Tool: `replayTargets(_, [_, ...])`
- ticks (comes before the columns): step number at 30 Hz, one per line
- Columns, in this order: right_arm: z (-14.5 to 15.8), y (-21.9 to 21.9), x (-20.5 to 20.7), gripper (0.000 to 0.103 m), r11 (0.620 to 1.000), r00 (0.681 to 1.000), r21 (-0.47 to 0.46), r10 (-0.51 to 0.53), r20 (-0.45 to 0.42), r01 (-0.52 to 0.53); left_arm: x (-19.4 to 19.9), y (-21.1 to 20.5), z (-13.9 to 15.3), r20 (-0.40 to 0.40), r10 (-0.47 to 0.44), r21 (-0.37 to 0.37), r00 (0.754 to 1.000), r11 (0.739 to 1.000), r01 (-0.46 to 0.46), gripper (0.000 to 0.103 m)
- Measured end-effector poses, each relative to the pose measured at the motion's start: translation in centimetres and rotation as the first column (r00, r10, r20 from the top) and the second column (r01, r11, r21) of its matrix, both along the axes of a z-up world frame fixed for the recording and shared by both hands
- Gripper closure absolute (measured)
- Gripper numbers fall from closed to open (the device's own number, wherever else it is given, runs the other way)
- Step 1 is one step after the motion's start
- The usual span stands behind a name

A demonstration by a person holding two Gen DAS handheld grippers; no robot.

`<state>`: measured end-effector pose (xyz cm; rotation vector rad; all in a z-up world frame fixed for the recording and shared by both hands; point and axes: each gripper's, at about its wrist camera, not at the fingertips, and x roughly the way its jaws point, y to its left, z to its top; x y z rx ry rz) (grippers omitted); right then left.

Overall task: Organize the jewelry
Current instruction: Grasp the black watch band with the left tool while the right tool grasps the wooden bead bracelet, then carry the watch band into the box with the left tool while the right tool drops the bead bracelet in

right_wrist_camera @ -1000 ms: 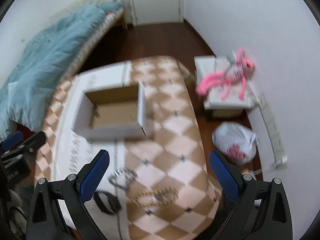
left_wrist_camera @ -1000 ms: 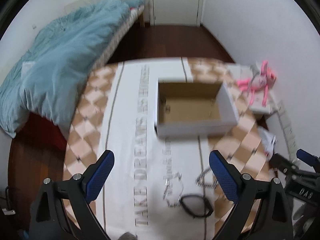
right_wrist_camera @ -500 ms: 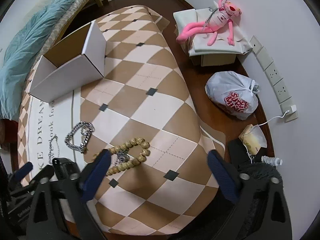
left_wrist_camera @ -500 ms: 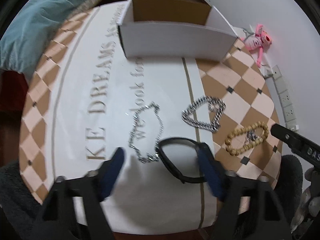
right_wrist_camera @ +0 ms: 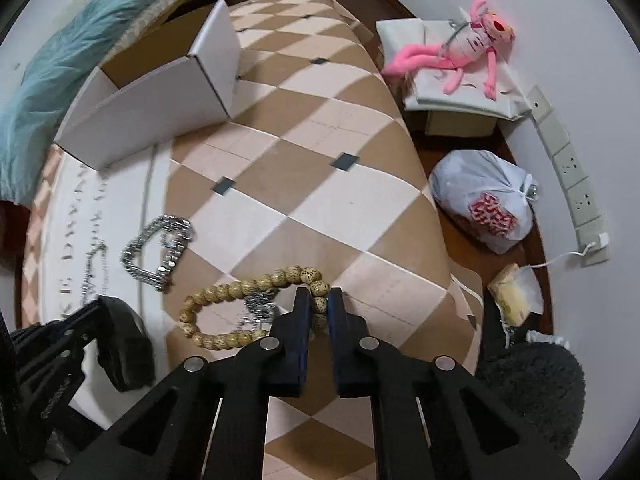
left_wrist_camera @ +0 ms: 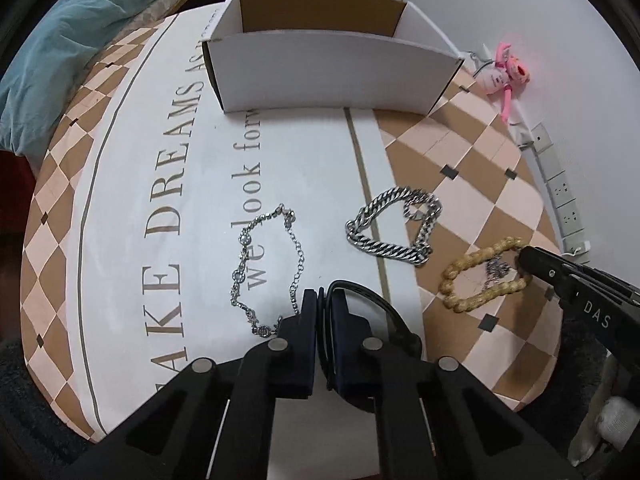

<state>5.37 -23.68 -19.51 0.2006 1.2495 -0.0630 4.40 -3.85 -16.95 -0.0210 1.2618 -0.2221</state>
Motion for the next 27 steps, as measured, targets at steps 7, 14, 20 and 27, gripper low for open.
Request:
replayTargets(7, [4.1, 0.8, -0.5, 0.094, 0.996, 0.996, 0.086, 0.015, 0.091, -0.023, -0.1, 0.9, 3.5, 0.062, -0.014, -0.043, 0.998, 0.999, 0.017, 0.099])
replayTargets(14, [9.1, 1.7, 0.5, 0.094, 0.985, 0.983, 0.149, 0.059, 0.176, -0.086, 1.5, 1.0, 8.0, 0.141, -0.007, -0.085, 0.99, 0.996, 0.019, 0.099])
replayTargets(20, [14.3, 2.1, 3.7, 0.094, 0.976, 0.959, 0.167, 0.092, 0.268, -0.14, 5.4, 2.3, 11.6, 0.196, 0.013, -0.114, 0.98, 0.993, 0.01, 0.099])
replayTargets(27, [18.1, 2.8, 10.2, 0.094, 0.966, 0.936, 0.175, 0.126, 0.33, -0.192, 12.0, 3.0, 12.5, 0.182, 0.014, -0.119, 0.983, 0.993, 0.008, 0.099])
